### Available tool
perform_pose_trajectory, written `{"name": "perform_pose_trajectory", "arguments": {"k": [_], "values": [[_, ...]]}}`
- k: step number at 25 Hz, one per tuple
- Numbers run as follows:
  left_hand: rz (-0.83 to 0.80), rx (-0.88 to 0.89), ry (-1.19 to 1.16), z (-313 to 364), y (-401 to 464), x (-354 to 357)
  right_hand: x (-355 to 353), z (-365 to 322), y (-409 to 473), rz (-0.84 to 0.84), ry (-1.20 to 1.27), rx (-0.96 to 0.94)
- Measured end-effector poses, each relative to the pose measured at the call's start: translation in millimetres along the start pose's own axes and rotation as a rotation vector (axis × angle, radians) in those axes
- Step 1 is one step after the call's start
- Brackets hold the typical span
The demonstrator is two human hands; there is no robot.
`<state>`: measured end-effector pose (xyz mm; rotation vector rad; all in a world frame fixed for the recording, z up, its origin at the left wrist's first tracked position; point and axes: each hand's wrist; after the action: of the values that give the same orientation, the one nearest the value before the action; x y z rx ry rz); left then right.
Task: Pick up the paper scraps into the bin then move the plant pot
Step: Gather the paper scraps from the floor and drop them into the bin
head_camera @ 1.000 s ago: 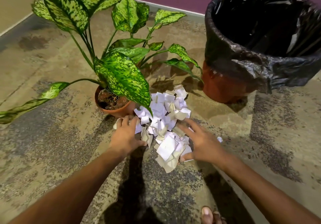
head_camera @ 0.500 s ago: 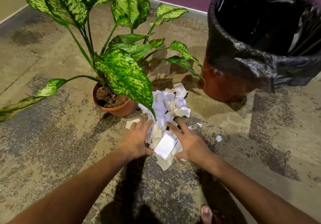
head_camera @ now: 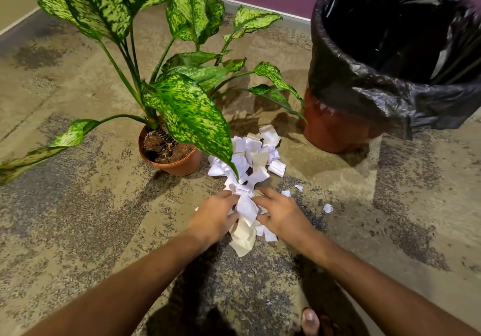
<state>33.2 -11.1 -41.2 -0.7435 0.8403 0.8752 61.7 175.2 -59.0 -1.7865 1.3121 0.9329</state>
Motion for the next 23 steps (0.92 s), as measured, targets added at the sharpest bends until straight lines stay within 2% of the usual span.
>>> {"name": "perform_pose_trajectory", "arguments": {"k": [5, 8, 11, 13, 16, 19, 21, 23], "values": [[0.161, -0.051, -0.002, 5.2, 11.1, -10.2, -22.5, 11.8, -4.1, 0.205, 0.028, 0.024], [0.223, -0.079, 0.030, 4.0, 16.9, -20.7, -44.3, 19.8, -9.1, 0.249, 0.039, 0.107], [0.335, -0.126, -0.059, 8.9, 20.3, -35.2, -75.2, 14.2, -17.9, 0.310, 0.055, 0.135], [0.403, -0.131, -0.128, 21.6, 22.6, -46.0, -105.4, 2.7, -25.3, 0.414, 0.083, 0.068], [0.444, -0.085, -0.273, 47.8, 23.3, -58.1, -167.0, -18.5, -33.7, 0.657, 0.149, -0.036], [0.443, -0.003, -0.273, 78.6, 24.3, -68.1, -232.1, -25.2, -30.8, 0.893, 0.130, -0.110], [0.498, 0.050, -0.280, 102.9, 25.3, -78.5, -267.0, -18.8, -20.9, 0.966, 0.038, -0.106], [0.579, 0.127, -0.290, 125.9, 27.5, -90.2, -294.4, -8.5, -6.9, 0.952, -0.054, -0.026]]}}
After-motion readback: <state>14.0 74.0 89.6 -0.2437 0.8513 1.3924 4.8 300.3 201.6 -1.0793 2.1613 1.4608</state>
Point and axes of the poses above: each hand's wrist, its own y-axis towards the middle knuckle, its own x-axis out of the palm, z = x × y, and after that the axes turned 6 degrees about z, right-handed
